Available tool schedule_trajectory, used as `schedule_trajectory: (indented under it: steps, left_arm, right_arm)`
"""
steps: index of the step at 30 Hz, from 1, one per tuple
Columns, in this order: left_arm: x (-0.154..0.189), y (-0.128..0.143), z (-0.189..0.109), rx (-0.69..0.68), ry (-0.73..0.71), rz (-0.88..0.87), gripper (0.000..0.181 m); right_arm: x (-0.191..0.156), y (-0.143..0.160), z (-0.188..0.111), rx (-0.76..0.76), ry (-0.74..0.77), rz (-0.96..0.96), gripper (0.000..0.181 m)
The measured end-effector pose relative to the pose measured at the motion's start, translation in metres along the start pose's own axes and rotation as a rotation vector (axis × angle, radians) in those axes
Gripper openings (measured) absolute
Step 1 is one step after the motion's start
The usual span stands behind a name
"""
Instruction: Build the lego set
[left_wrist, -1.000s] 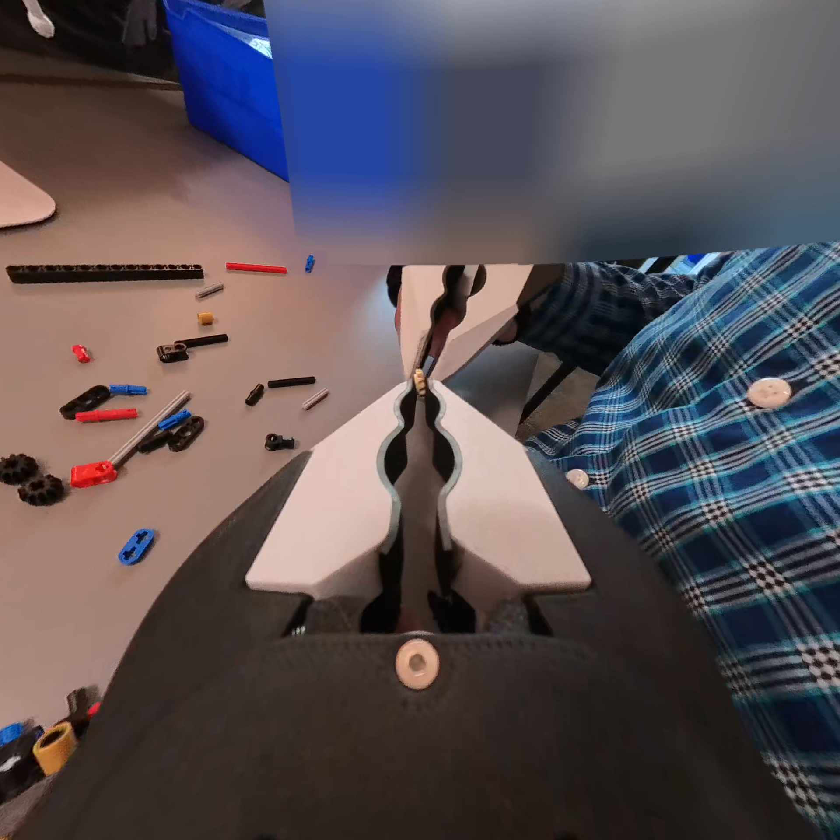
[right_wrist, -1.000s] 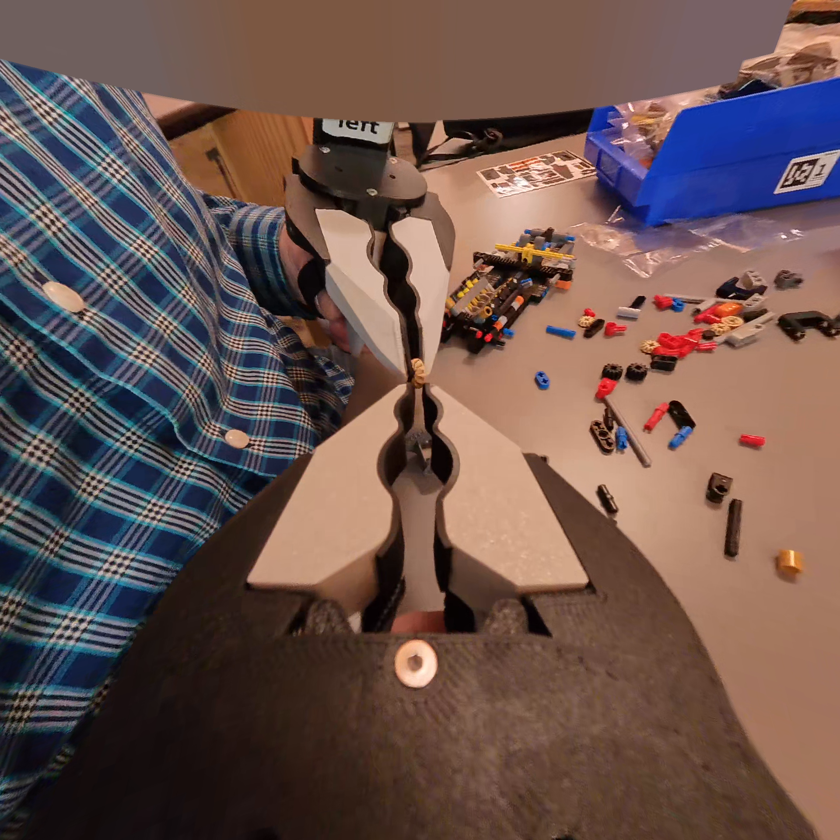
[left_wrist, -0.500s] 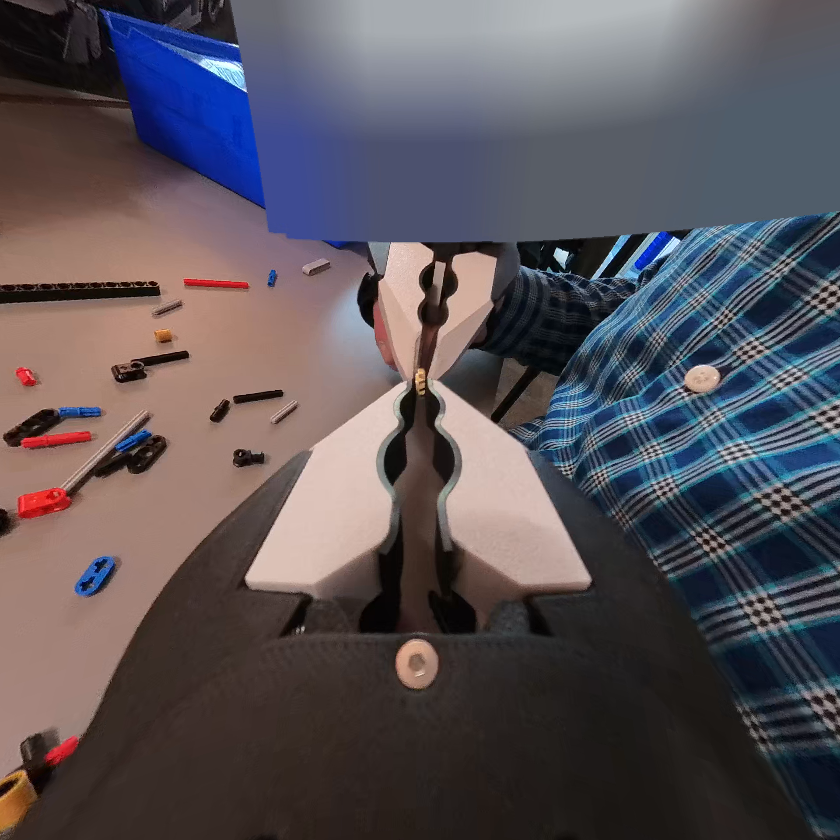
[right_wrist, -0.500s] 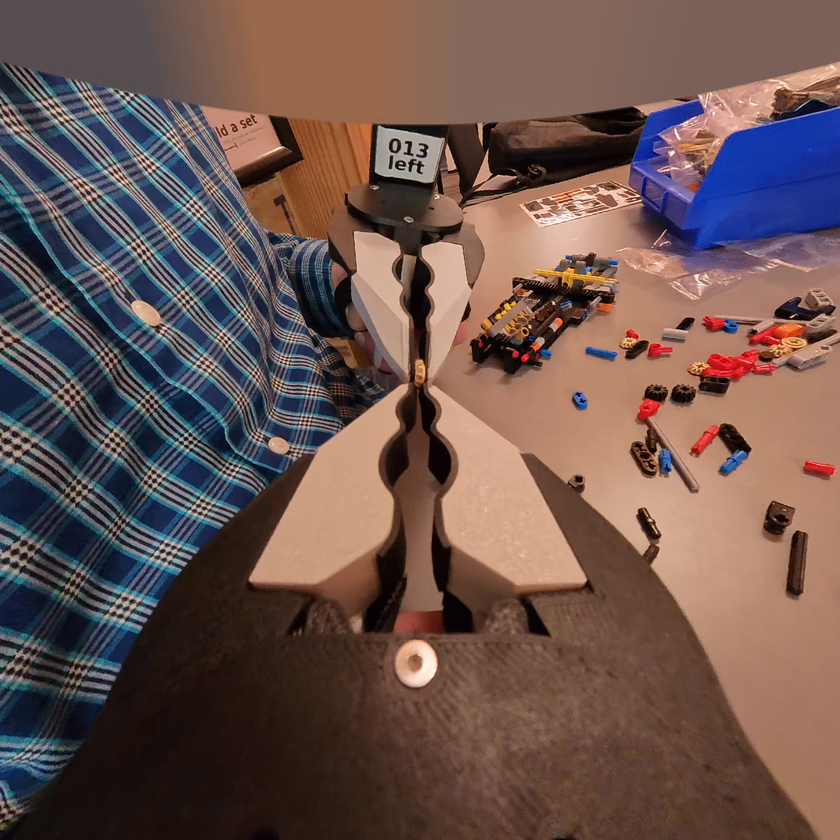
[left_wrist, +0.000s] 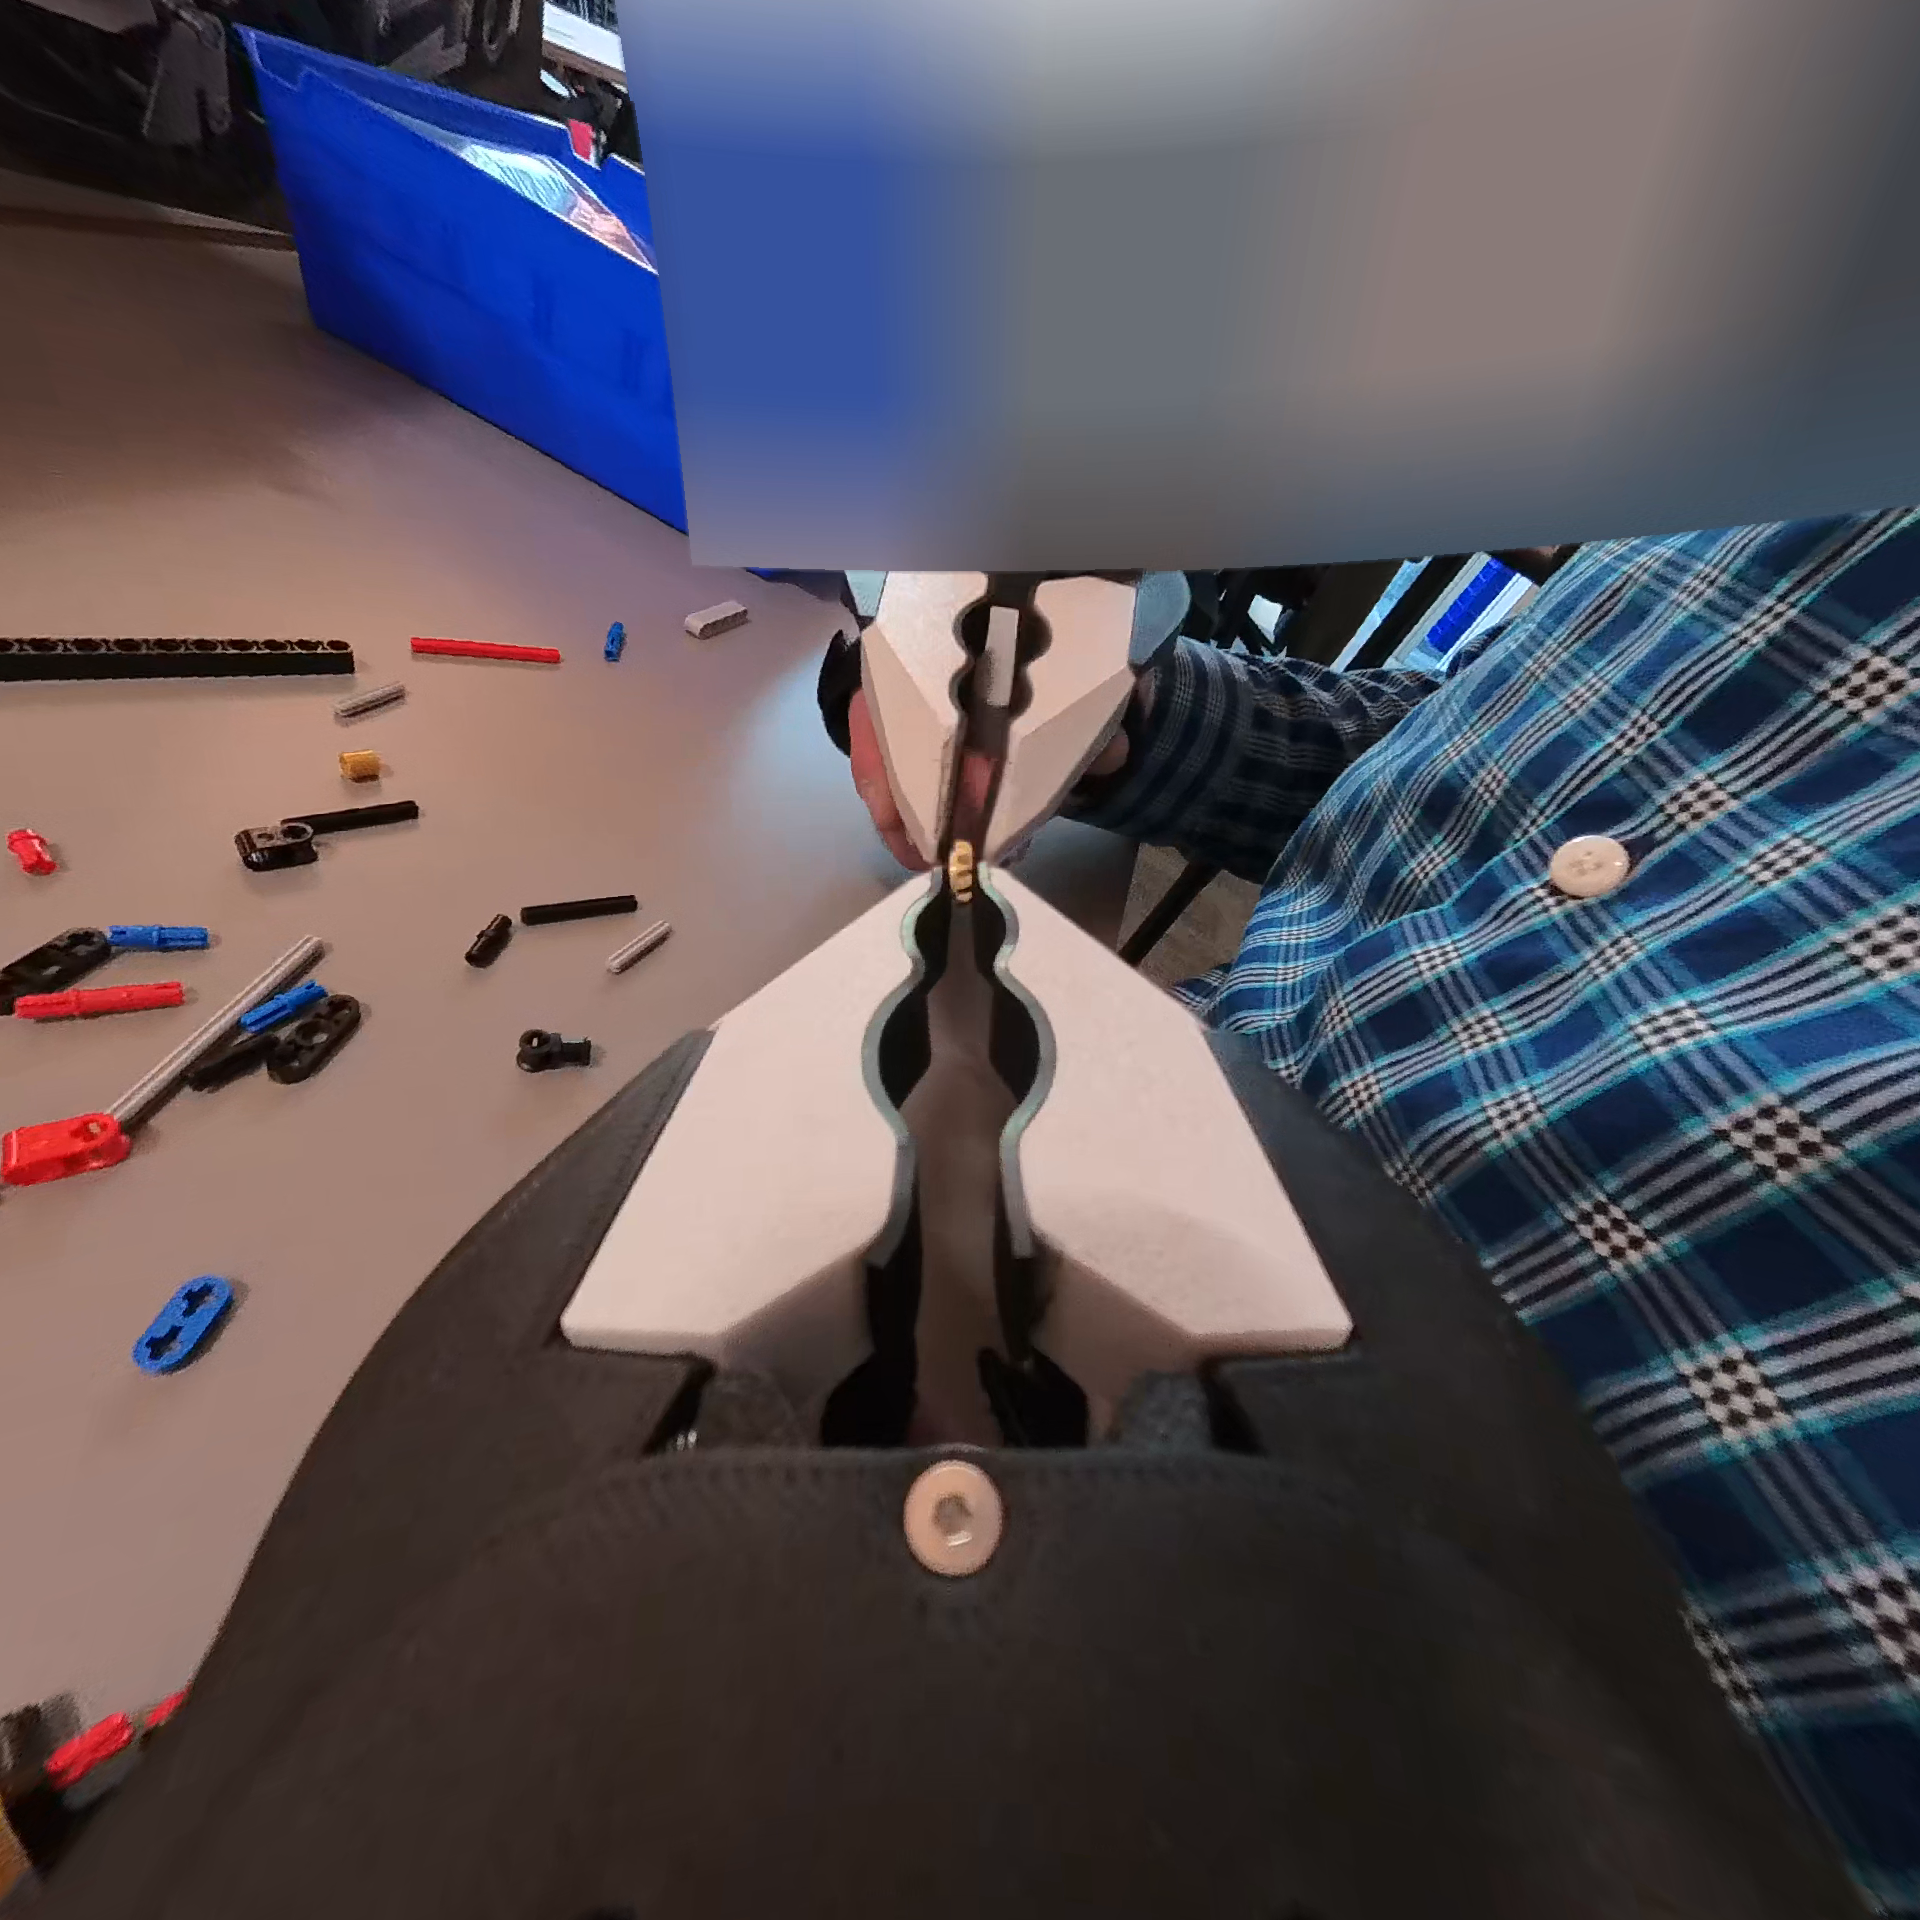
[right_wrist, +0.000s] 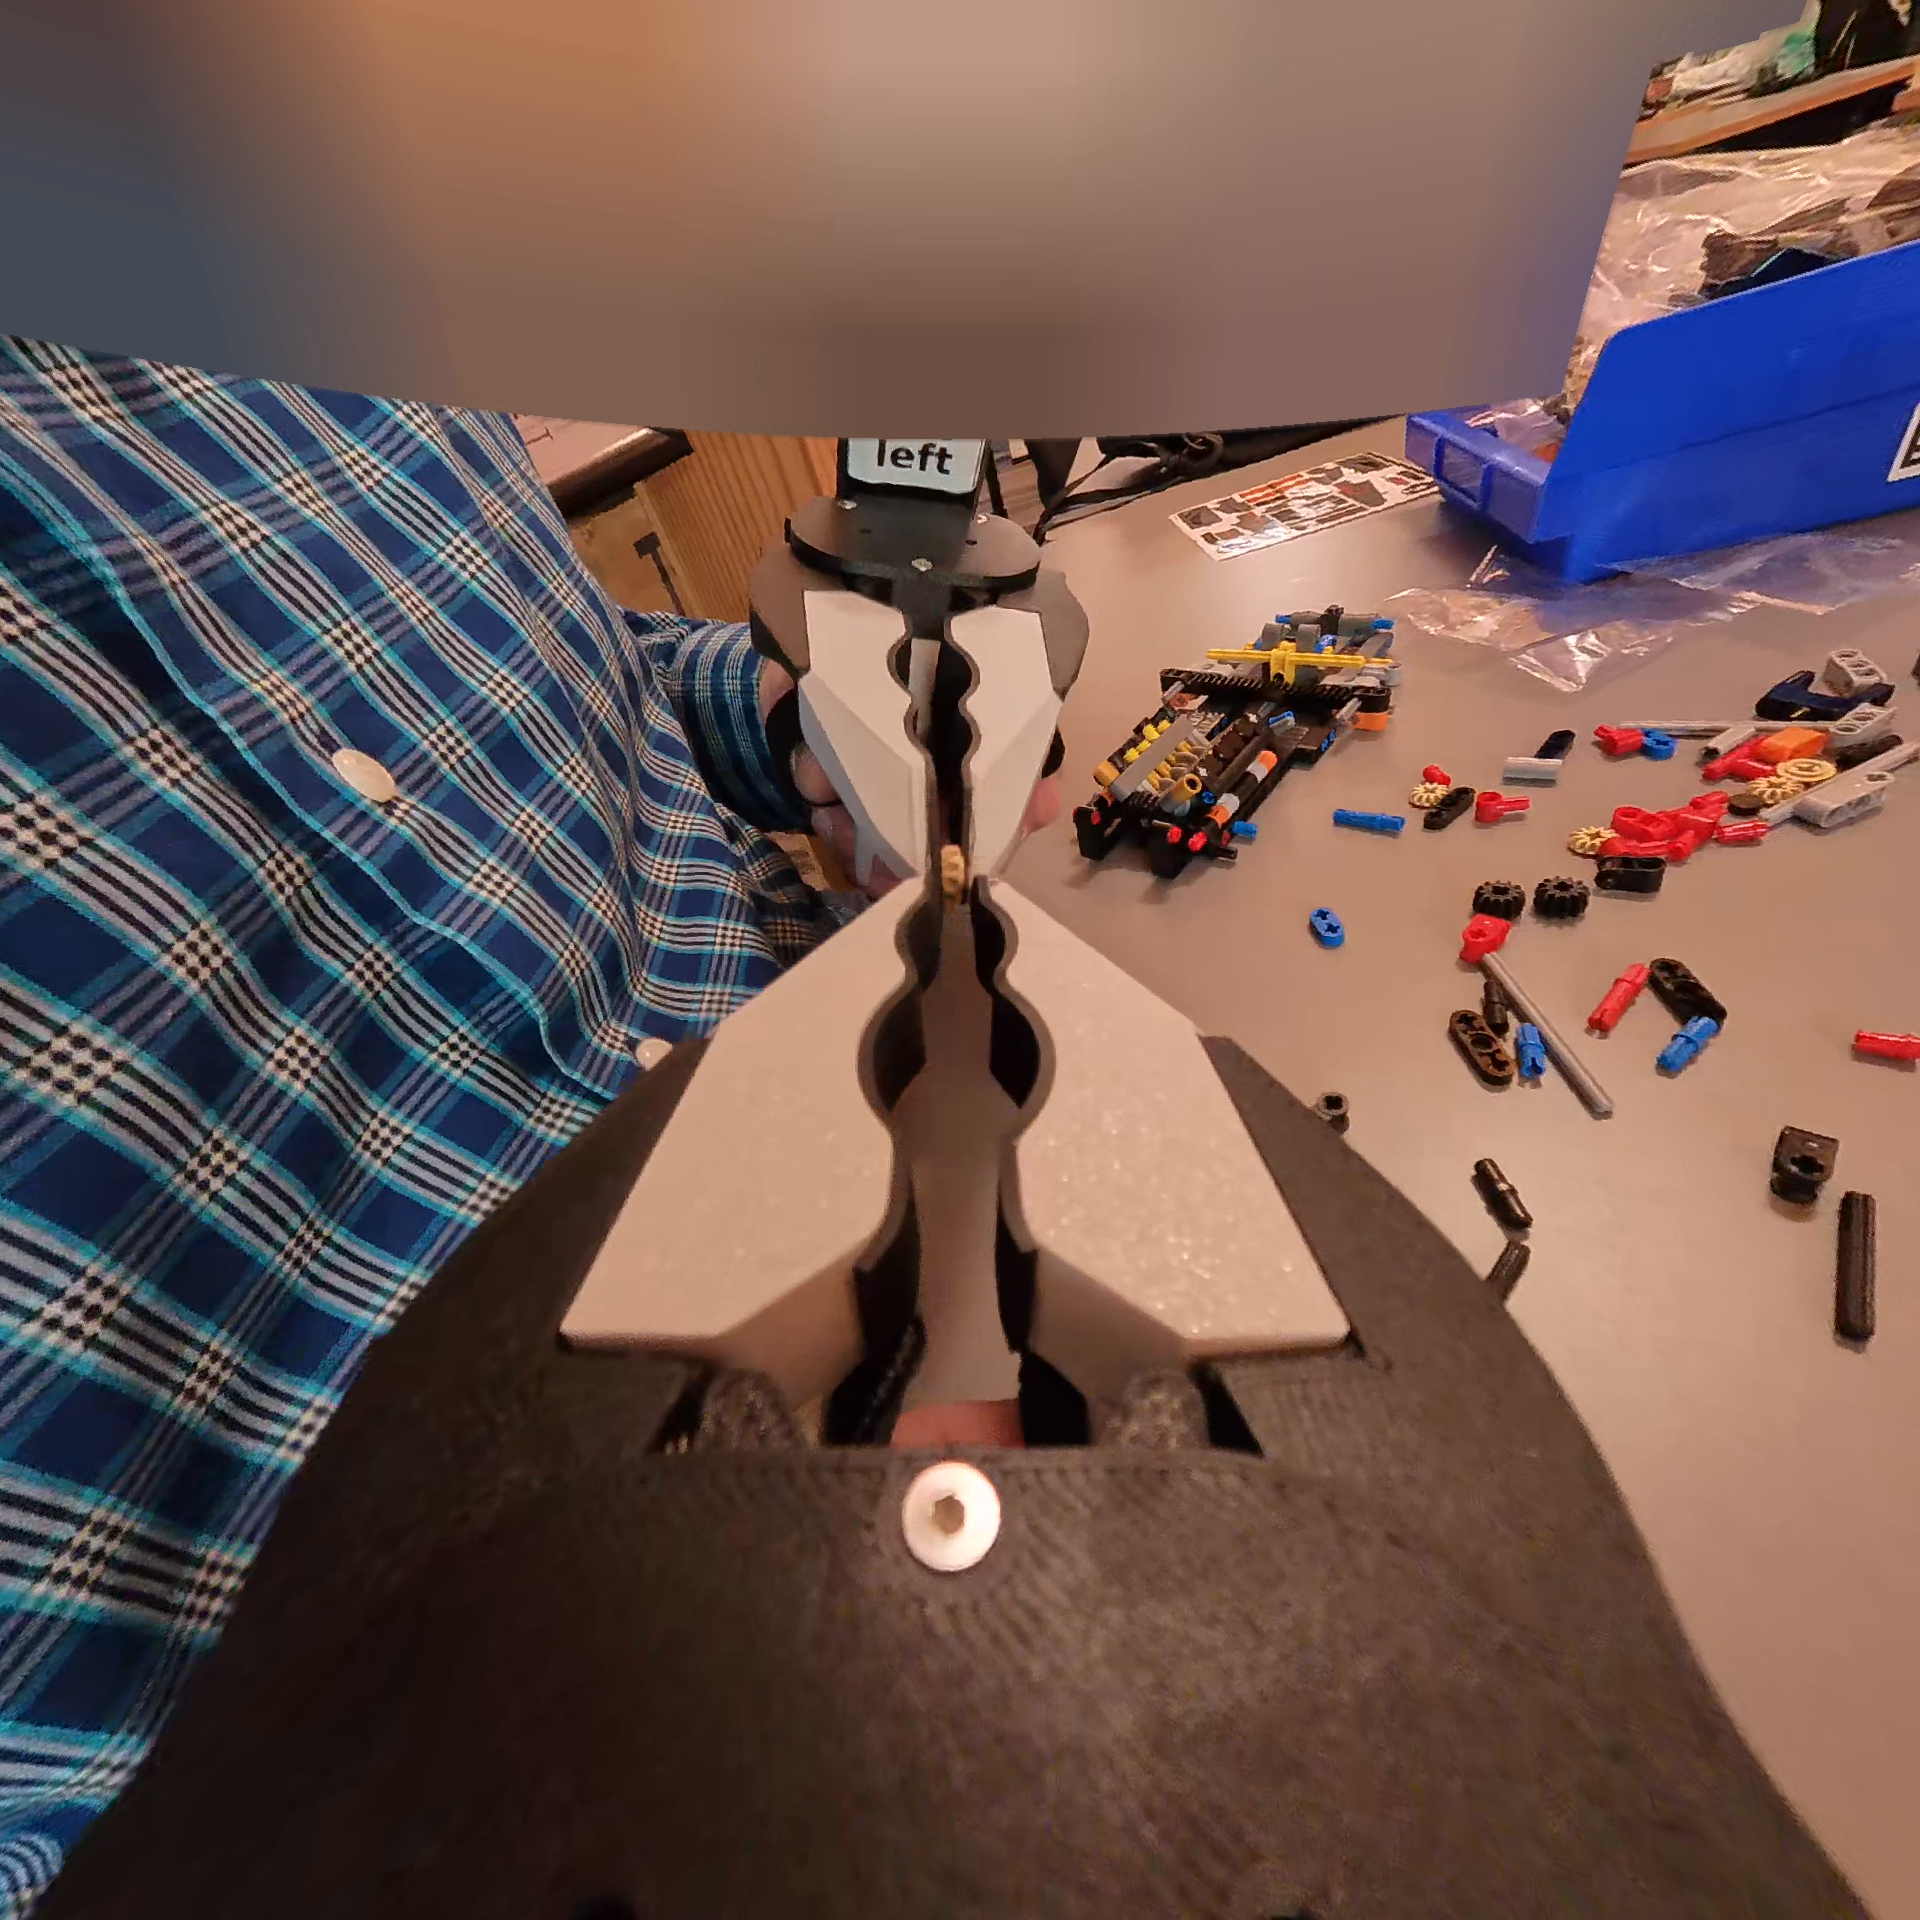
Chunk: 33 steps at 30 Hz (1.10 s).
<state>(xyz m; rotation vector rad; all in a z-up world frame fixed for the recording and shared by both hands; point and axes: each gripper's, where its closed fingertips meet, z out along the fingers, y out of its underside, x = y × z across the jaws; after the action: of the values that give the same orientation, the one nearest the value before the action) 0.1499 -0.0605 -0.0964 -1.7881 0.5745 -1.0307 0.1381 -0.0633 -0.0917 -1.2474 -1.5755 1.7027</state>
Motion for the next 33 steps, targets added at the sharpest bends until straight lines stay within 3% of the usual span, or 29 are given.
schedule_trajectory:
  steps: [11,15,18,23,28,33]
  left_arm:
    - [0.003,-0.003,0.001,0.003,0.006,0.002,0.002]
    - [-0.007,0.001,-0.005,-0.043,-0.112,0.043,0.028]
    - [-0.021,0.022,-0.012,-0.159,-0.233,0.089,0.037]
    - [-0.043,0.056,-0.012,-0.349,-0.379,0.197,0.038]
    - [-0.049,0.075,-0.009,-0.459,-0.394,0.213,0.037]
    - [-0.050,0.080,-0.009,-0.470,-0.394,0.207,0.027]
  right_arm:
    - [-0.003,0.000,-0.002,0.010,-0.026,0.016,0.000]
    - [0.003,0.002,-0.006,0.001,0.007,0.026,0.001]
    - [0.009,0.008,-0.010,-0.017,0.039,0.035,0.000]
    - [0.016,0.012,-0.014,-0.038,0.080,0.042,0.000]
    - [0.016,0.018,-0.013,-0.077,0.098,0.040,0.000]
    - [0.020,0.026,-0.011,-0.137,0.118,0.037,0.000]
